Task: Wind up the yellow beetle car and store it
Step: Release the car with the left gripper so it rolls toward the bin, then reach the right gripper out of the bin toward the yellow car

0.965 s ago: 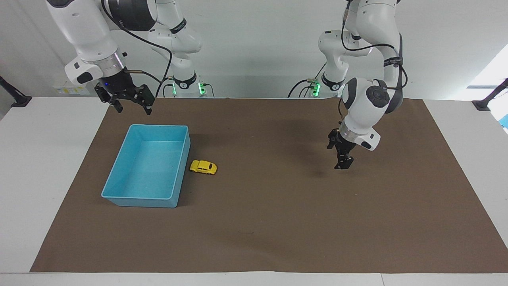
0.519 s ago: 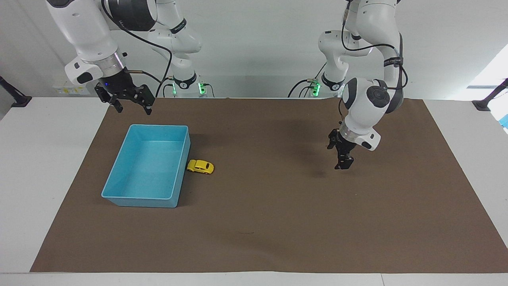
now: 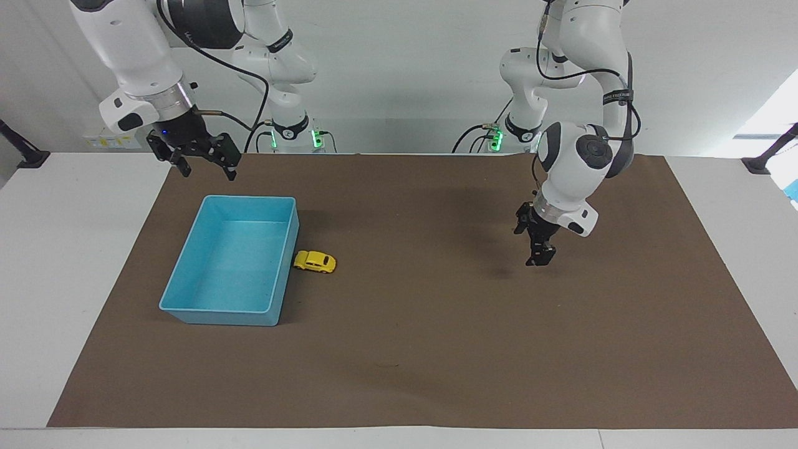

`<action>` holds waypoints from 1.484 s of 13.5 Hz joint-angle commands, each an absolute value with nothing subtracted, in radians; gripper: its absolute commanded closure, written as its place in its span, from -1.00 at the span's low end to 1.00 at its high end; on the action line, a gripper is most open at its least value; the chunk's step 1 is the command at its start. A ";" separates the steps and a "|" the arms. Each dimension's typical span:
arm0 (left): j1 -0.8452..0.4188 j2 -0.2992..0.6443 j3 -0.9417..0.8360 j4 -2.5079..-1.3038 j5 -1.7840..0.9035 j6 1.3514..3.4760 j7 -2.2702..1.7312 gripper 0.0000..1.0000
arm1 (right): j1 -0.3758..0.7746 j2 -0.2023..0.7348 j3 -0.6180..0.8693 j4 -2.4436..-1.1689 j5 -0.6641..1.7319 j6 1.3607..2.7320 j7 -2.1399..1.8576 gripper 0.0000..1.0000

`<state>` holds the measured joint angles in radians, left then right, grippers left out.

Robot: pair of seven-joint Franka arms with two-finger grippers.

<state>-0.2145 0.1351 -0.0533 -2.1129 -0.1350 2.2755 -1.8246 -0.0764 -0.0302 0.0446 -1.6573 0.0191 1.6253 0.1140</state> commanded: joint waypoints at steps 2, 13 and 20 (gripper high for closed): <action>-0.198 0.144 -0.061 -2.092 -0.123 2.260 -1.813 -1.00 | -0.078 -0.049 0.060 -1.672 0.032 1.617 0.087 -1.00; -0.176 0.092 -0.060 -2.026 -0.123 2.237 -1.813 -1.00 | -0.023 0.077 0.067 -1.598 0.017 1.631 0.142 -1.00; -0.109 0.018 -0.058 -2.010 -0.123 2.105 -1.677 -1.00 | 0.037 0.084 0.067 -1.679 0.028 1.713 0.545 -1.00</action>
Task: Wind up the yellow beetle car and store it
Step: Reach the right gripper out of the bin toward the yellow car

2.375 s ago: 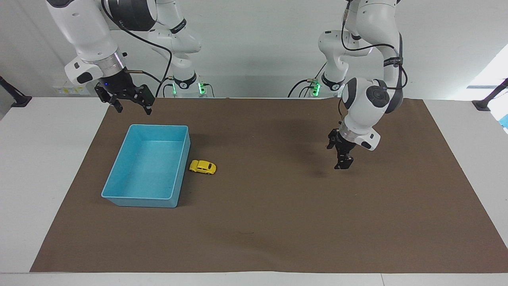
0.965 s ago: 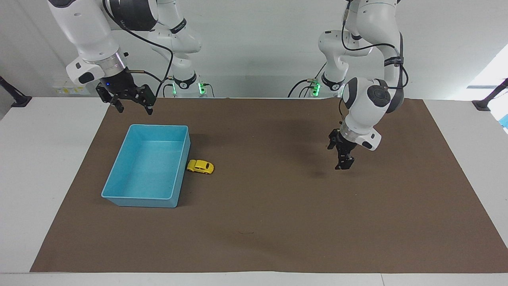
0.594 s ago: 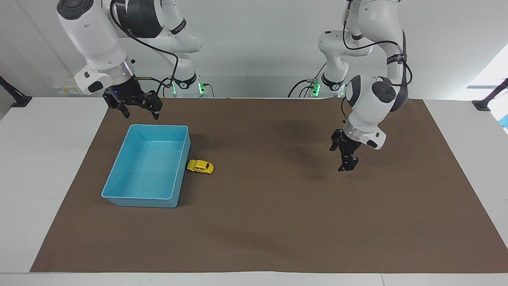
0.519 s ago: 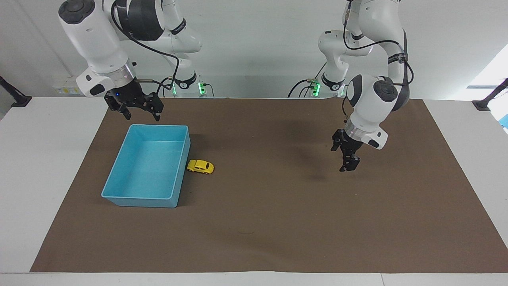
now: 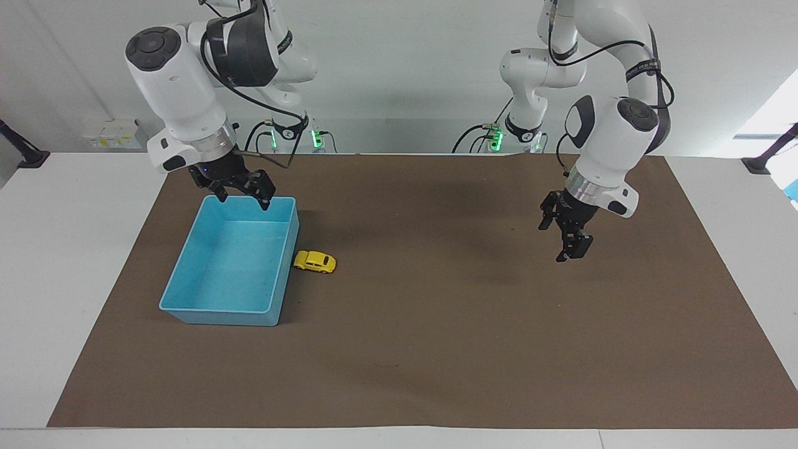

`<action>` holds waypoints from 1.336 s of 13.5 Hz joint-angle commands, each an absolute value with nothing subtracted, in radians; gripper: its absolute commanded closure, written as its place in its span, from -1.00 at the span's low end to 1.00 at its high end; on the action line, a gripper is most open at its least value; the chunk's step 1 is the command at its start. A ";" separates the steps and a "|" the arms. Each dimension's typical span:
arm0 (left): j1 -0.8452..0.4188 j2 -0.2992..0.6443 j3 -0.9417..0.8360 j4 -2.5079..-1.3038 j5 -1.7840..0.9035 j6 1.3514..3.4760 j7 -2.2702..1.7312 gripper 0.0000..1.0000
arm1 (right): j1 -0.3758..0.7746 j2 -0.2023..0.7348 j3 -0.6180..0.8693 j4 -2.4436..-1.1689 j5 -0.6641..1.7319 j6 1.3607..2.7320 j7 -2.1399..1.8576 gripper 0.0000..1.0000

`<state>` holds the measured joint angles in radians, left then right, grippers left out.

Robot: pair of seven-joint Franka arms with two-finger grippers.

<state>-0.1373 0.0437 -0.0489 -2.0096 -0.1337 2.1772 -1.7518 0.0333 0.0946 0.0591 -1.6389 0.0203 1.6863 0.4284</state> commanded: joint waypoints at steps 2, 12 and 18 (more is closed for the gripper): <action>-0.081 0.011 -0.058 -2.010 -0.123 2.069 -1.608 -1.00 | 0.072 0.077 0.067 -1.722 0.022 1.732 0.659 -1.00; -0.026 -0.020 -0.060 -2.022 -0.123 1.918 -0.987 -1.00 | 0.115 0.074 0.067 -1.825 0.006 1.873 1.296 -1.00; -0.020 -0.020 -0.060 -1.916 -0.123 1.879 -0.798 -1.00 | 0.120 0.087 0.067 -1.891 -0.021 1.953 1.560 -1.00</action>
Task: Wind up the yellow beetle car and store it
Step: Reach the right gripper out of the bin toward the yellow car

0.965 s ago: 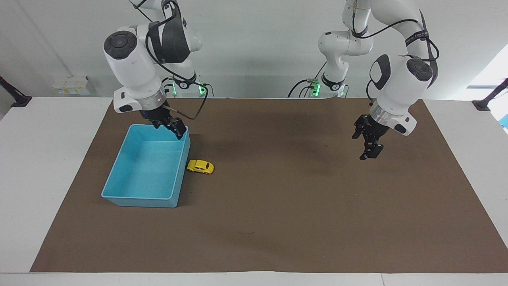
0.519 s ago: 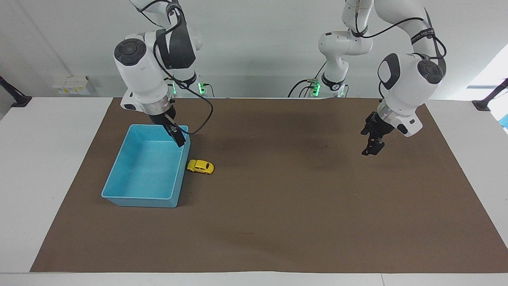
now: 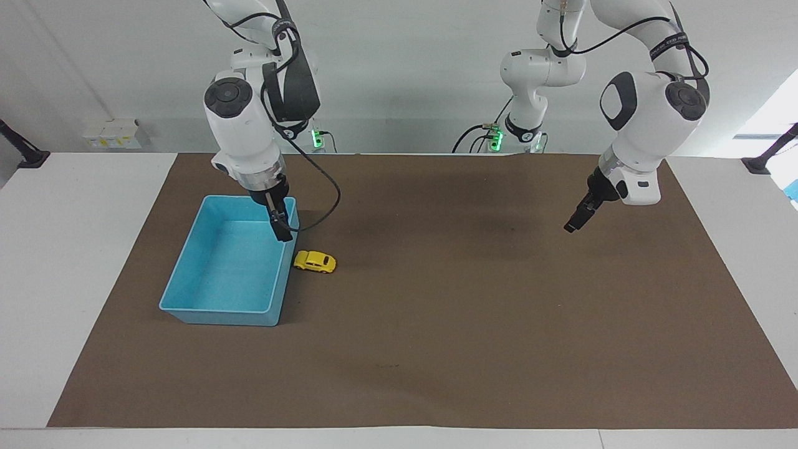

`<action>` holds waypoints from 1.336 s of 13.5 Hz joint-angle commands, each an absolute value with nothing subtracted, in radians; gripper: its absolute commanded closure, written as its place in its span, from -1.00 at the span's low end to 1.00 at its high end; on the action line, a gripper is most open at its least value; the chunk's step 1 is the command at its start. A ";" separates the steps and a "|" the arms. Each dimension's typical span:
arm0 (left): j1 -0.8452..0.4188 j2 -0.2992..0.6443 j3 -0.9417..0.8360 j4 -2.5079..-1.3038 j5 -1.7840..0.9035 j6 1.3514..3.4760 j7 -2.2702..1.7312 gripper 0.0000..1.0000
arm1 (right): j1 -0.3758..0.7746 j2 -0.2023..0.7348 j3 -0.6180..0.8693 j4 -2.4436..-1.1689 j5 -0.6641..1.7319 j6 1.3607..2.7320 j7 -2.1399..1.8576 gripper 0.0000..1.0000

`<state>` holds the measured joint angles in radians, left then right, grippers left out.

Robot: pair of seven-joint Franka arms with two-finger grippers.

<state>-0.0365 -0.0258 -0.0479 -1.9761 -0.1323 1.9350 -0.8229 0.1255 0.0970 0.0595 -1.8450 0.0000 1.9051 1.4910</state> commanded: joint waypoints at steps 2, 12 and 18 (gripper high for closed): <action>-0.021 -0.015 -0.061 -1.893 -0.124 1.887 -0.792 -1.00 | 0.147 0.097 0.067 -1.919 -0.032 1.993 1.650 -1.00; -0.002 -0.028 -0.057 -1.803 -0.118 1.792 -0.186 -1.00 | 0.204 0.228 0.066 -1.959 -0.061 2.193 1.905 -1.00; 0.014 -0.057 -0.054 -1.703 -0.077 1.645 0.173 -1.00 | 0.215 0.244 0.066 -2.051 -0.097 2.299 1.968 -1.00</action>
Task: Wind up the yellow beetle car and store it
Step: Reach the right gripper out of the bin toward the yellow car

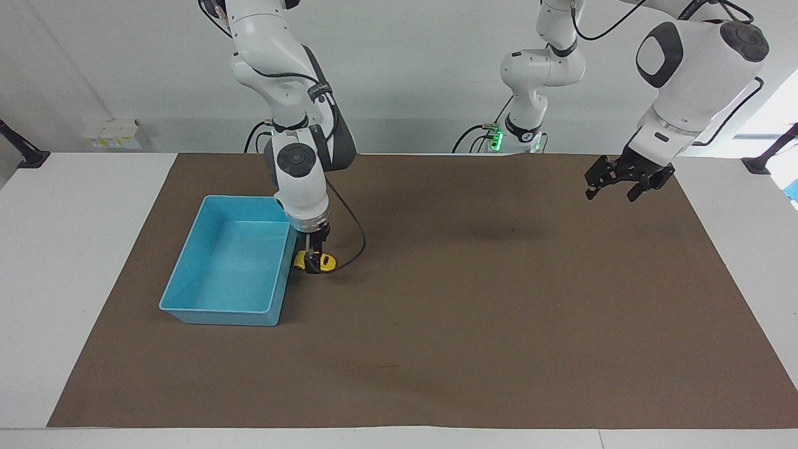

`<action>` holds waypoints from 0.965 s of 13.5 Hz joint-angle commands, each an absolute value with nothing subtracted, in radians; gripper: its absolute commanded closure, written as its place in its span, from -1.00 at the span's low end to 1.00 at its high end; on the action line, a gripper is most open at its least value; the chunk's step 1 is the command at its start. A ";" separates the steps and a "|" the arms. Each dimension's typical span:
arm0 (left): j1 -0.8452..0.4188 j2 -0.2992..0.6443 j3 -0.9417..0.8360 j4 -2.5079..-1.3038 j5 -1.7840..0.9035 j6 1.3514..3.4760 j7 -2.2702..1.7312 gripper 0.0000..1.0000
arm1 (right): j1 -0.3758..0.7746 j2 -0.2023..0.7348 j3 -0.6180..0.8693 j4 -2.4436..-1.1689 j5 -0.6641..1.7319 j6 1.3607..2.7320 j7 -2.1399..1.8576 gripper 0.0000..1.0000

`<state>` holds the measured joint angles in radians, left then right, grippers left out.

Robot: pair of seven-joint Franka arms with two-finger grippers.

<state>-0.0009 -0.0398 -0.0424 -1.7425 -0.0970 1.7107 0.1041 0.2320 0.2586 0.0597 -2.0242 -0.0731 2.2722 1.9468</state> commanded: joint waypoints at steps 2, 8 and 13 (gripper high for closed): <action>0.012 -0.081 -0.054 -1.689 -0.075 1.628 0.212 -1.00 | 0.212 0.245 0.066 -2.068 -0.101 2.315 1.965 -1.00; -0.002 -0.106 -0.078 -1.637 -0.002 1.560 0.242 -1.00 | 0.189 0.253 0.064 -2.109 -0.104 2.373 2.006 1.00; -0.003 -0.098 -0.080 -1.641 -0.001 1.531 0.241 -1.00 | 0.232 0.253 0.066 -2.030 -0.114 2.261 2.029 1.00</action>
<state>-0.0011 -0.1041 -0.0781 -1.6528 -0.0203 1.5543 0.2295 0.2111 0.2582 0.0579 -2.0806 -0.0859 2.3275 1.9820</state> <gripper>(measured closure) 0.000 0.542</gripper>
